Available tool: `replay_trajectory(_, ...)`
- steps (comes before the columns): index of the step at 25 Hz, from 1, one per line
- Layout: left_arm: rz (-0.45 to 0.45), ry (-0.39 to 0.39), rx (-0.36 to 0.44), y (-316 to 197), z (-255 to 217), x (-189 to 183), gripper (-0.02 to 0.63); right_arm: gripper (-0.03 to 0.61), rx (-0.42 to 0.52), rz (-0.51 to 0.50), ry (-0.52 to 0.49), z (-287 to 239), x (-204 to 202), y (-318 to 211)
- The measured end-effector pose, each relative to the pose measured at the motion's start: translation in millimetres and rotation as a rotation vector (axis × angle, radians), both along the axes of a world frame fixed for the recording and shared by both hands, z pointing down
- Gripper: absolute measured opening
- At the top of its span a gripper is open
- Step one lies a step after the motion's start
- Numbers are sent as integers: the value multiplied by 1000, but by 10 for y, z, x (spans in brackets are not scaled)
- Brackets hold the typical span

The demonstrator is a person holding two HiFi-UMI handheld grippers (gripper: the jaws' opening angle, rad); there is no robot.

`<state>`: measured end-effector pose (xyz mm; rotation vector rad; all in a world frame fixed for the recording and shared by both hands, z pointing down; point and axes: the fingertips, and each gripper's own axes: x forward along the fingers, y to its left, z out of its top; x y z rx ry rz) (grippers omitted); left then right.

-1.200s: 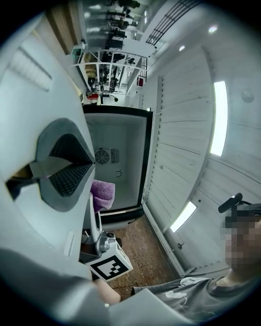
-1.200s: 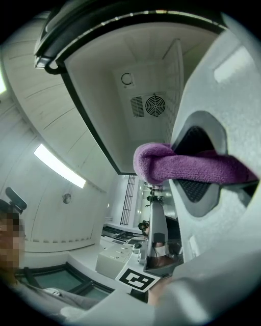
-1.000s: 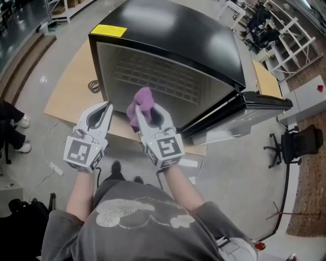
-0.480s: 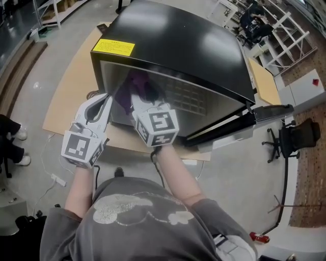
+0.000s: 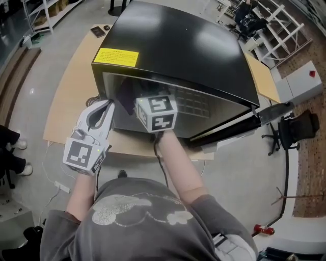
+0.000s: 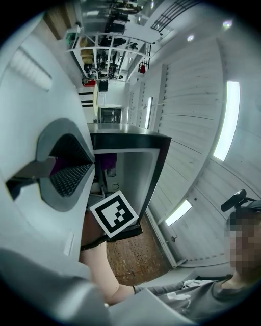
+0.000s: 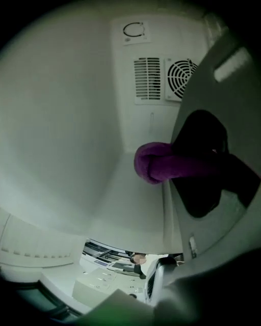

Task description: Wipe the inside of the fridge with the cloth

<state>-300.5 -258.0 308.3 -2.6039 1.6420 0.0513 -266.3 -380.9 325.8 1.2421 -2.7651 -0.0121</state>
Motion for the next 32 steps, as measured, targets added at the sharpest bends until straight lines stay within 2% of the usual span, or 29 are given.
replay_trajectory(5, 39, 1, -1, -1, 8, 11, 18, 78, -44, 8, 37, 71, -107, -60)
replay_trajectory(13, 72, -10, -7, 16, 54, 18, 18, 78, 10, -98, 24, 2, -318, 213)
replay_trajectory(18, 33, -22, -17, 15, 89, 15, 18, 78, 29, -174, -20, -79, -336, 562)
replay_trajectory(26, -58, -30, -32, 111, 102, 53, 18, 78, 33, -351, -68, -206, -261, 1109)
replay_trajectory(29, -75, -46, -24, 137, 75, 94, 18, 78, 39, -345, -82, -242, -187, 1133)
replay_trajectory(32, -92, -54, -14, 141, 42, 132, 18, 78, 38, -308, -44, -170, -159, 1030)
